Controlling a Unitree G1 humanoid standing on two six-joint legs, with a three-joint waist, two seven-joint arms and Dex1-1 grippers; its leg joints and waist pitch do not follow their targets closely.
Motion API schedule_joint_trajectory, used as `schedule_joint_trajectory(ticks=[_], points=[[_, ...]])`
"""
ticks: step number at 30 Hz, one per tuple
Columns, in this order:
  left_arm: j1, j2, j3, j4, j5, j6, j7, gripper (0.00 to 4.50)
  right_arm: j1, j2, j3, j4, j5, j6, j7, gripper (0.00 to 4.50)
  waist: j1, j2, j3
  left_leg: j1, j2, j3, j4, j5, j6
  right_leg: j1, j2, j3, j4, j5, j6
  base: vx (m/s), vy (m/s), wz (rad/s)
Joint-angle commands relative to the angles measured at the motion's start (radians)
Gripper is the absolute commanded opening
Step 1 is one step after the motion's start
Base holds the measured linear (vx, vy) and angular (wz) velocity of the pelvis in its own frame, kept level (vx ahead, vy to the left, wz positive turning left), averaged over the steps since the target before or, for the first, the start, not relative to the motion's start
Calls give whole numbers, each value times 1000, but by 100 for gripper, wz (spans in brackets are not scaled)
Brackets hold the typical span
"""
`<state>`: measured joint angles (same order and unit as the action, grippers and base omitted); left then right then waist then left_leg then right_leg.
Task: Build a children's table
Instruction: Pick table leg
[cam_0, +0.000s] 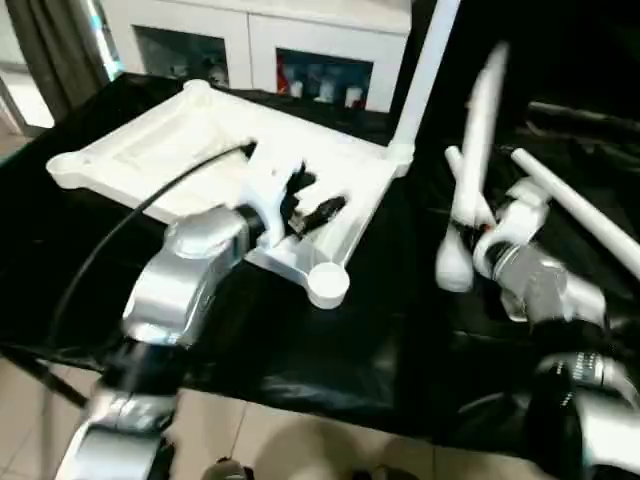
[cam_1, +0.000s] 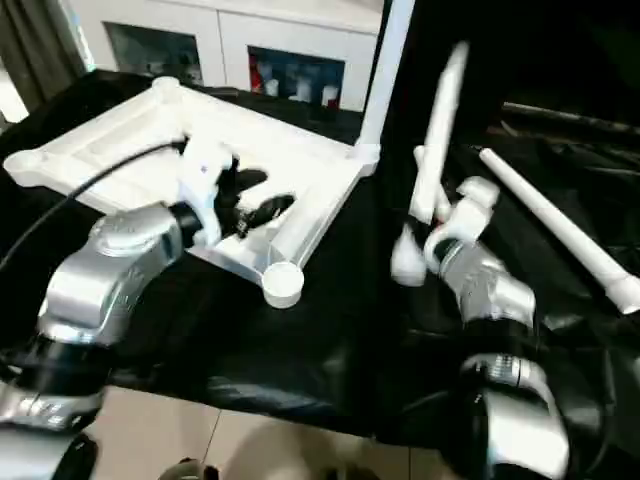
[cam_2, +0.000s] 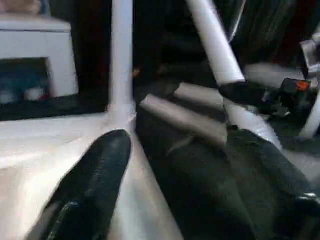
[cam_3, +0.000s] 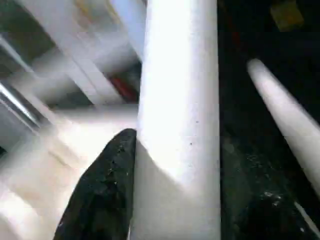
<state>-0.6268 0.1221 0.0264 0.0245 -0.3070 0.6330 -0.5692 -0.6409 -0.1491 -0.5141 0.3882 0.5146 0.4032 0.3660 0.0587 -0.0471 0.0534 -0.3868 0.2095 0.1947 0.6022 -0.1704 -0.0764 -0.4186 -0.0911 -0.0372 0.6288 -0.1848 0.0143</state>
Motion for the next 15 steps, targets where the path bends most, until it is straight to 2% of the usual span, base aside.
schedule_joint_trajectory(ticks=[1,4,5,6,7,8,9,11,12,13,14,15], points=[[-23,-12,42,14,-59,39,18,369,22,14,-39,-81,75,-5,36,189,4,-4,-74,20,8,1,-62,-153,49,54,-22,23,-66,-85,-209,0,0,0],[-31,-26,52,12,-87,54,5,388,45,37,-37,-136,110,-19,64,189,2,-4,-72,21,6,3,-65,-165,41,51,-21,22,-75,-133,-197,0,0,0],[-42,-41,65,10,-118,68,-1,388,83,55,2,-215,147,-40,110,189,4,-5,-71,19,7,2,-66,-167,39,52,-23,23,-77,-140,-190,0,0,0],[-43,-42,66,11,-120,70,-1,398,86,56,6,-221,149,-42,114,189,4,-5,-72,20,8,1,-67,-169,39,51,-23,23,-76,-142,-189,0,0,0],[-50,-48,71,10,-136,77,-5,415,107,59,38,-264,164,-36,152,189,4,-6,-72,18,7,0,-67,-167,40,53,-23,22,-77,-144,-186,0,0,0],[-77,-59,92,16,-182,102,-14,431,150,52,115,-345,177,9,233,189,5,-7,-71,17,7,0,-68,-166,39,53,-22,22,-78,-152,-179,0,0,0],[-79,-60,93,16,-184,103,-14,431,152,51,118,-348,177,11,236,189,6,-9,-72,17,8,-1,-68,-167,39,54,-23,22,-78,-154,-178,0,0,0],[-113,-70,120,27,-235,135,-17,441,183,37,179,-393,168,48,291,189,5,-7,-70,15,8,-3,-70,-160,39,55,-24,22,-78,-153,-177,0,0,0],[-142,-78,140,43,-266,156,-16,447,194,26,211,-399,158,61,316,189,4,-17,-70,13,8,-2,-69,-162,36,55,-25,21,-79,-168,-173,0,0,0],[-160,-82,152,53,-285,167,-14,447,200,19,229,-400,153,66,328,189,6,-14,-68,16,8,-2,-69,-169,31,52,-27,22,-81,-192,-173,0,0,0],[-196,-89,166,80,-309,186,-14,450,208,10,259,-399,146,75,353,189,4,-20,-66,14,7,-1,-69,-176,28,52,-27,22,-84,-214,-167,0,0,0],[-200,-90,167,83,-311,188,-14,450,209,9,262,-399,145,76,355,189,7,-18,-66,15,6,-1,-68,-181,25,51,-28,22,-86,-228,-162,0,0,0]])
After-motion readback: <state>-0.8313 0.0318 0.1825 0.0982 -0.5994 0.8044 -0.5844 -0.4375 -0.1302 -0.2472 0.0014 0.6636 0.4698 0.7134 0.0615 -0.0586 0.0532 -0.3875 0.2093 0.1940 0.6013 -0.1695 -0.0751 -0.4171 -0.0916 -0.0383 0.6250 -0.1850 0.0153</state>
